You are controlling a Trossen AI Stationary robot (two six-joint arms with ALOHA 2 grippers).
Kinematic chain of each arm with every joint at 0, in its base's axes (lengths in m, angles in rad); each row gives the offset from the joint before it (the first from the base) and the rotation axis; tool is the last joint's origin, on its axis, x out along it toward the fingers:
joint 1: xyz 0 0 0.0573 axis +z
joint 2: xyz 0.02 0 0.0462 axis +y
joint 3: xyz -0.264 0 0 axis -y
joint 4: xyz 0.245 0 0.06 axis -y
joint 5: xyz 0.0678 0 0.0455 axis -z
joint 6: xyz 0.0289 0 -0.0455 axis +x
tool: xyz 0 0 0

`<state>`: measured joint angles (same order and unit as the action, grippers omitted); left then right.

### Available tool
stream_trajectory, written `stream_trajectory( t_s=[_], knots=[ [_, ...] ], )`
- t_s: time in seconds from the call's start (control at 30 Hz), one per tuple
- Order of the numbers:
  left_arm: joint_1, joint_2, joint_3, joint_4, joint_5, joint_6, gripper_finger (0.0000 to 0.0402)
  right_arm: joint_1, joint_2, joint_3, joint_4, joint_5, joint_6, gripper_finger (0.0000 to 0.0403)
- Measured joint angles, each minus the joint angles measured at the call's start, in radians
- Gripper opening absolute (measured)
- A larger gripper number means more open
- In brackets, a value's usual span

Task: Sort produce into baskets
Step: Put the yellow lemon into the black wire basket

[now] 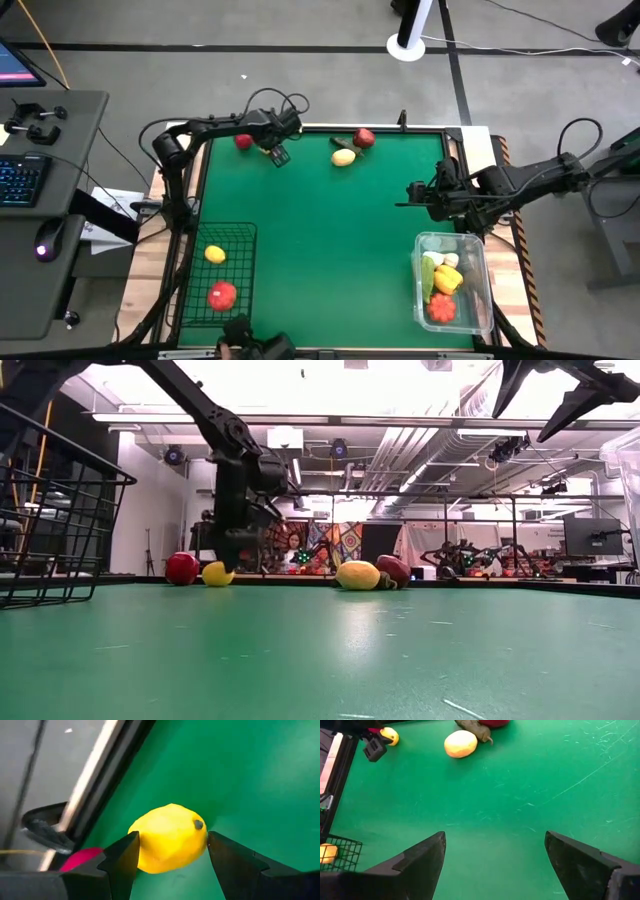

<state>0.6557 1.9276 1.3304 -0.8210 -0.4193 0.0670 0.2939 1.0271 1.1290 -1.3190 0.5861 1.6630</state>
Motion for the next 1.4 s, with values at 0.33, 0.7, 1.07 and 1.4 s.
stream_trajectory(
  t_s=[0.33, 0.7, 1.07, 1.4],
  knots=[
    [-0.017, 0.006, 0.0, -0.059, -0.044, 0.012, 0.0201, 0.0, 0.0, 0.0, 0.0, -0.018, 0.0, 0.0332],
    [-0.057, 0.004, 0.0, -0.102, -0.042, 0.025, 0.001, 0.0, 0.0, 0.0, 0.001, -0.037, -0.007, 0.0332],
    [-0.134, -0.039, -0.001, -0.163, 0.063, 0.038, 0.0, 0.0, 0.0, 0.0, 0.001, -0.071, -0.007, 0.0332],
    [-0.026, -0.261, -0.056, -0.18, -0.04, -0.034, 0.0, 0.0, 0.0, 0.0, 0.001, -0.067, -0.007, 0.0332]
  ],
)
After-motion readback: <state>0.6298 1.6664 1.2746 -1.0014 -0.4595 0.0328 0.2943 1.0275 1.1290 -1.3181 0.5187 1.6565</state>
